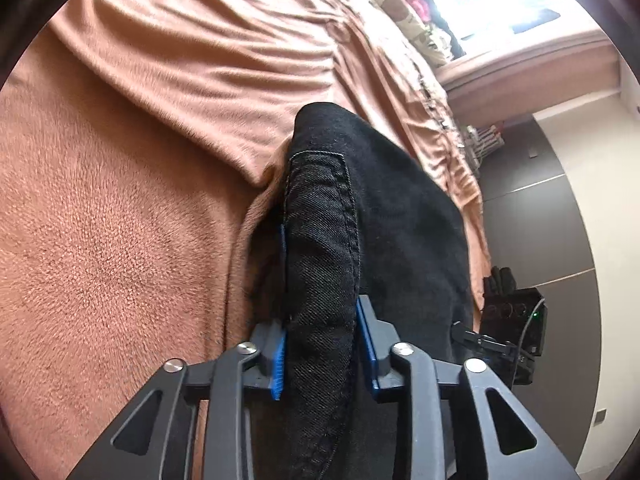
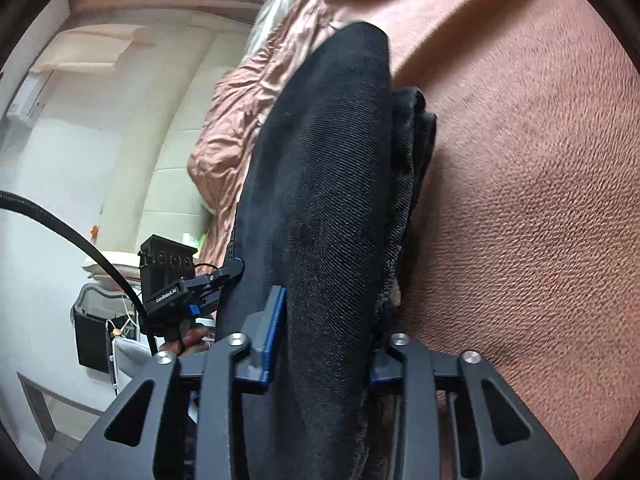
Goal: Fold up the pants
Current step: 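Lift the folded black pants off the duvet with both grippers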
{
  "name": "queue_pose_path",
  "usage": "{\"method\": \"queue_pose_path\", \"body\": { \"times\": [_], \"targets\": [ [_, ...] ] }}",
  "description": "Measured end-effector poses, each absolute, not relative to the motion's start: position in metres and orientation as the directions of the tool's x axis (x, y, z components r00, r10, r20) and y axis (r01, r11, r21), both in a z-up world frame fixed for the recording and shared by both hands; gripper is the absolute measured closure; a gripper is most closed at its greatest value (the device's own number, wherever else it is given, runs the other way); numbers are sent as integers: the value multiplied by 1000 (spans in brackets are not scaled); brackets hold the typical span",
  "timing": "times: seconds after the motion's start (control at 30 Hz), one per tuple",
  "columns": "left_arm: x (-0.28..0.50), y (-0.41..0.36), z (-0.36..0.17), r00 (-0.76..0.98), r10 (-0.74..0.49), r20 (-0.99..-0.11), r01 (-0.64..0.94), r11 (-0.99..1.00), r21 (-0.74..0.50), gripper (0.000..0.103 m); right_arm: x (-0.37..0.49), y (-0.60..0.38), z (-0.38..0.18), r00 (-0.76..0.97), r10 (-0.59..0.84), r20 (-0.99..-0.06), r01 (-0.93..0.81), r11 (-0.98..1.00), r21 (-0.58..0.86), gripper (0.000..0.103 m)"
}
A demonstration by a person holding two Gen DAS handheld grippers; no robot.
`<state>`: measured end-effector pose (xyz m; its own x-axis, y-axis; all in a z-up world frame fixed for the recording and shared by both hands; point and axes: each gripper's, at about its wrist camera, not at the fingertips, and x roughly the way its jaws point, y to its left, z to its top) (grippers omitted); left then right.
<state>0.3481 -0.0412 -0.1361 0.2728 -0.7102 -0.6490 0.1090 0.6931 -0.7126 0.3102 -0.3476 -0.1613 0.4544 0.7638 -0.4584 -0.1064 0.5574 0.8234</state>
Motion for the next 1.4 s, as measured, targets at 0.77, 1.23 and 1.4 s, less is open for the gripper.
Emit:
{"method": "queue_pose_path", "body": {
  "times": [0.77,1.23,1.4],
  "targets": [
    [278,-12,-40,410,-735,-540,240,658,-714,77,238,-296,-95,570,714,-406,-266,628,731,78],
    [216,32,32,514,-721,-464,304,659,-688,77,200,-260,-53,594,721,-358,-380,643,665,78],
    [190,48,55,550,-709,-441,319,666,-674,78,187,-248,-38,596,730,-335,-422,639,643,78]
  ]
}}
